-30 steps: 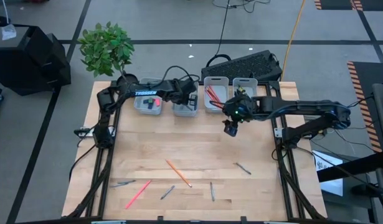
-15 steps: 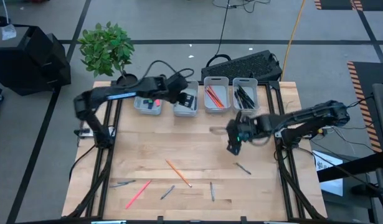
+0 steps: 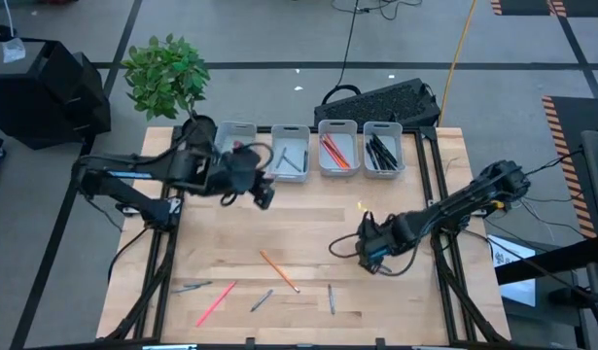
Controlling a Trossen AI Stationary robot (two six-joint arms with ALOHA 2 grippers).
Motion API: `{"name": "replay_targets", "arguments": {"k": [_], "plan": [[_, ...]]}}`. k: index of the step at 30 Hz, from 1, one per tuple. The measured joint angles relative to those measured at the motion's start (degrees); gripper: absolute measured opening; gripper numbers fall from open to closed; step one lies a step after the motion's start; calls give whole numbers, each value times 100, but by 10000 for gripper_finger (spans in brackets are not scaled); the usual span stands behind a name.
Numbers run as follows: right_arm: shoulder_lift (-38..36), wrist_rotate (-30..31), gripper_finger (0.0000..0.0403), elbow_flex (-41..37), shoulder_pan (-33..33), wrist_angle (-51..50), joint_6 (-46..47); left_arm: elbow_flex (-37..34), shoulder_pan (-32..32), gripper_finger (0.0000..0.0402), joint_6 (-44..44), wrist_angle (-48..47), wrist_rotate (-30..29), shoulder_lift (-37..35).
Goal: Sort crayons/erasers/pens/pencils in bins
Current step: Put the gray crayon into the middle left gray bin
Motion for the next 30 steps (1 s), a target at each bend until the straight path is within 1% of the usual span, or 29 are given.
{"name": "replay_targets", "arguments": {"k": [4, 11, 14, 16, 20, 22, 26, 30], "plan": [[506, -363, 201, -4, 65, 69, 275, 0, -490, 161, -149, -124, -96, -3], [1049, -992, 174, -4, 66, 144, 279, -2, -1238, 161, -295, -320, -116, 61], [1242, -1294, 163, -4, 66, 302, 361, -4, -1459, 161, -357, -306, -248, 41], [1375, -1372, 156, 16, 66, 445, 429, -4, -1596, 161, -424, -307, -393, 43], [1611, -1468, 133, 22, 62, 518, 430, -4, -1771, 161, -704, -300, -748, 46], [1673, -1487, 117, 21, 63, 521, 415, -4, -1799, 161, -794, -294, -798, 45], [1684, -1492, 79, 17, 63, 556, 367, -4, -1782, 161, -930, -290, -819, 47], [1690, -1494, 37, 13, 50, 592, 285, -37, -1772, 161, -996, -254, -1114, 47]]}}
